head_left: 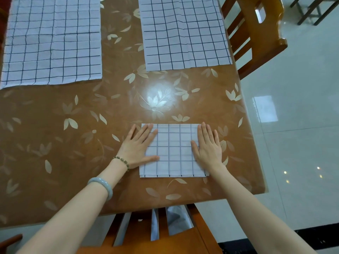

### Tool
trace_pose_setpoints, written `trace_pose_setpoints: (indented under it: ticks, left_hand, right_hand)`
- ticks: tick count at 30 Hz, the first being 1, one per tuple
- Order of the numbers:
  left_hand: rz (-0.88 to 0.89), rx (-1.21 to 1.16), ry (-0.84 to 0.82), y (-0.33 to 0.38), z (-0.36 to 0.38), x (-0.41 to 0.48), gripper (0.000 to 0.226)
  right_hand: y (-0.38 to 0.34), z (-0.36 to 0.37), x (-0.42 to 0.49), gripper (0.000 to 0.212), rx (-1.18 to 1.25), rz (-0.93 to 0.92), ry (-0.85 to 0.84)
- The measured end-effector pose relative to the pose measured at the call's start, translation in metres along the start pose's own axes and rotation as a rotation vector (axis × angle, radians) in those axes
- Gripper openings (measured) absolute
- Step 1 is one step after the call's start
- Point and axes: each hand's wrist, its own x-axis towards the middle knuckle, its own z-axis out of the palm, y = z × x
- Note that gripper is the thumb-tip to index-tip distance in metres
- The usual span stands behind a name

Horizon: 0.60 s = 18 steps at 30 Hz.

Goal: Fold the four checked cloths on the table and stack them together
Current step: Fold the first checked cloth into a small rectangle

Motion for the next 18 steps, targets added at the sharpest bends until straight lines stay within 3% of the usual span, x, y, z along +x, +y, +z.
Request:
trace_pose_setpoints:
  ticks: [3,6,13,18]
  left_hand:
    - [-0.017,0.029,0.036,-0.019,0.001,-0.005,0.091]
    - [-0.146,0.020,0.069,-0.020,-0.013,-0.007,0.094]
    - [-0.151,-0.243,0.063,0.100,-0.025,0.040,0.093]
    - [-0.205,-0.180,0.021,0.102,0.000,0.027,0.091]
  right_hand:
    - [-0.001,0.001,-0.001,0.068,-0.015,0.002,0.019]
    - [-0.001,0.001,0.000,0.067,-0.035,0.005,0.014]
    - [-0.001,0.002,-0.001,0.068,-0.062,0.005,0.022]
    - [-0.001,0.004,0.000,0.068,-0.065,0.010,0.032]
